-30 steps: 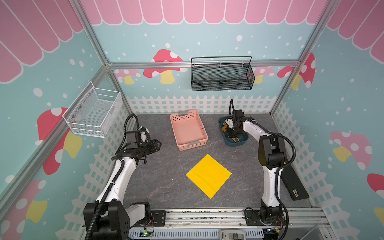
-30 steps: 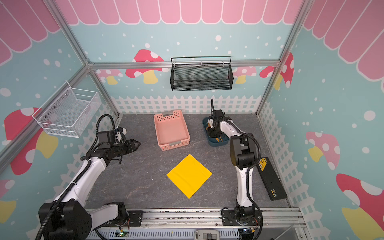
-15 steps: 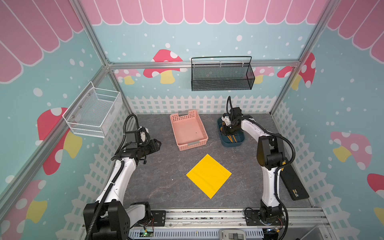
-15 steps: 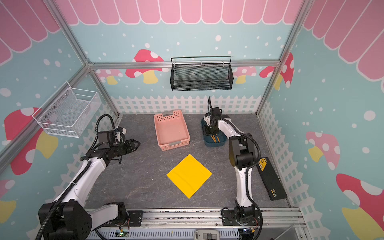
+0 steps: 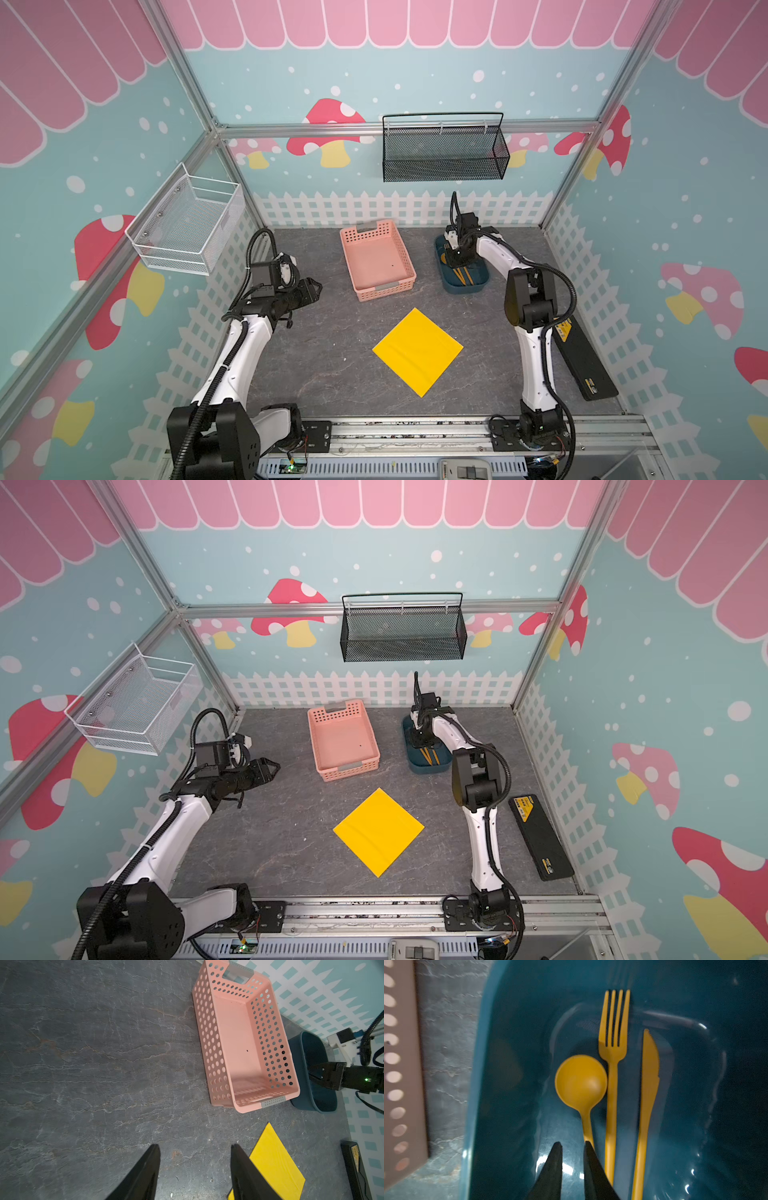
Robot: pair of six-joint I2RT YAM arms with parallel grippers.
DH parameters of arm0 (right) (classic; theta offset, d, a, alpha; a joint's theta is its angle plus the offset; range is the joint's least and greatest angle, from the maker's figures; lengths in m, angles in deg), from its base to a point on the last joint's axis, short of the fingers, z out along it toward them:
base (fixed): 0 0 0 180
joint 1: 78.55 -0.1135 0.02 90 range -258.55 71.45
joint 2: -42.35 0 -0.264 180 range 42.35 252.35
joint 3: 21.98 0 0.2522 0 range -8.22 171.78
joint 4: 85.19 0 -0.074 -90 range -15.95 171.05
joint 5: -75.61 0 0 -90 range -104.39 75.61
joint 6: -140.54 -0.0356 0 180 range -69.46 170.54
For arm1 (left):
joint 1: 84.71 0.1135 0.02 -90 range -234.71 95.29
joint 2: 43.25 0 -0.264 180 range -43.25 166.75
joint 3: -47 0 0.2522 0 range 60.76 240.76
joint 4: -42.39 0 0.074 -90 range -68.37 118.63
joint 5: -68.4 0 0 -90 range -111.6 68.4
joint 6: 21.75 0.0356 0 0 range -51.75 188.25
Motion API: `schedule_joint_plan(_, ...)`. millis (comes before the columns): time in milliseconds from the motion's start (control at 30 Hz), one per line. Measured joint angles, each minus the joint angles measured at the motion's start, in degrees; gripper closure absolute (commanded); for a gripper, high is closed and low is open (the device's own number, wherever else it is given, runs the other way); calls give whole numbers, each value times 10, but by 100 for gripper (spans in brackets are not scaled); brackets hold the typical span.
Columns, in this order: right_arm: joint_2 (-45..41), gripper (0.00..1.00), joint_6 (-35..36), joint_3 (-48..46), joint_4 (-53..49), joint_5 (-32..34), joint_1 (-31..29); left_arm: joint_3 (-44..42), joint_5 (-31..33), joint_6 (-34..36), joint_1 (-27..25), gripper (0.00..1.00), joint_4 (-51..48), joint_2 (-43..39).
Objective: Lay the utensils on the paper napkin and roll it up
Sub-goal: 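Lower the right gripper and grasp the yellow spoon's handle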
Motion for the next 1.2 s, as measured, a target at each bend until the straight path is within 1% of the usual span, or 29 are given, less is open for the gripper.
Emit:
schedule_joint_plan(267, 13, 78, 17, 19, -15, 27, 0, 0, 2, 0, 0, 43, 0, 0)
schedule_joint_plan(600, 38, 80, 22, 33, -17, 27, 0, 0, 3, 0, 1, 43, 0, 0)
schedule_joint_plan(1200, 41, 94, 21, 40, -19, 23, 0, 0, 4, 0, 4, 43, 1, -4)
